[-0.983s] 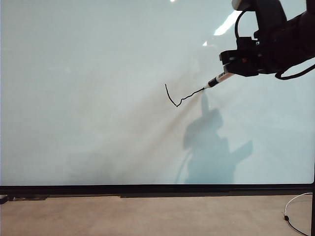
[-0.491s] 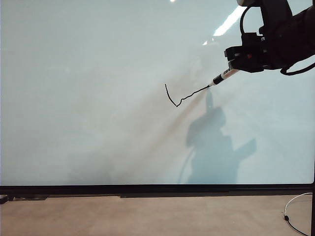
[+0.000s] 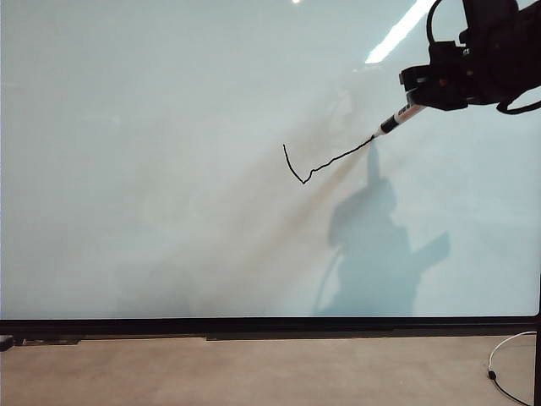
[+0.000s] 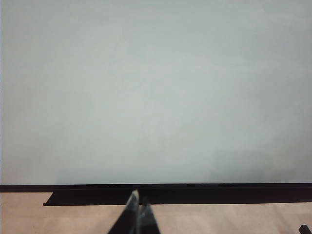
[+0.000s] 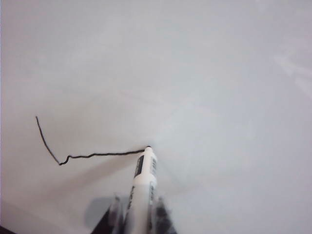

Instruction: Pick up the pen on the shelf to the right of the whiteboard and draw a check mark.

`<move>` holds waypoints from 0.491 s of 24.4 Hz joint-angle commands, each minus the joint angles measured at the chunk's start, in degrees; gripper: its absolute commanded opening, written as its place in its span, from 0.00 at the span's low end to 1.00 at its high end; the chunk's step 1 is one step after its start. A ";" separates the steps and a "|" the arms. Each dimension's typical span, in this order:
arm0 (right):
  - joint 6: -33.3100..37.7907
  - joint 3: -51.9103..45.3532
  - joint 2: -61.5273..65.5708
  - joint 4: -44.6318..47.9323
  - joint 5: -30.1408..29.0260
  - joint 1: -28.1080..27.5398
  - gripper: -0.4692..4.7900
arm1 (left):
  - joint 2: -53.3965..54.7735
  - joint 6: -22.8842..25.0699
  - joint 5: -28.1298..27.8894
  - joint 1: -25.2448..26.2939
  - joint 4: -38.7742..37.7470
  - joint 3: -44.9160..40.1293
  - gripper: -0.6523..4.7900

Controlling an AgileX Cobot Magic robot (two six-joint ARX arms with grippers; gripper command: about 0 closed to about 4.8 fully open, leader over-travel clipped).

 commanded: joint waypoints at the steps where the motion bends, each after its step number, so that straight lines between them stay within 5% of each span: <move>1: -0.39 0.33 -1.55 0.74 0.59 -1.25 0.07 | 0.04 0.24 0.00 -0.02 0.72 0.15 0.11; 12: 0.13 0.00 -3.10 -2.47 1.31 0.07 0.07 | 0.04 0.24 0.00 -0.02 0.72 0.15 0.11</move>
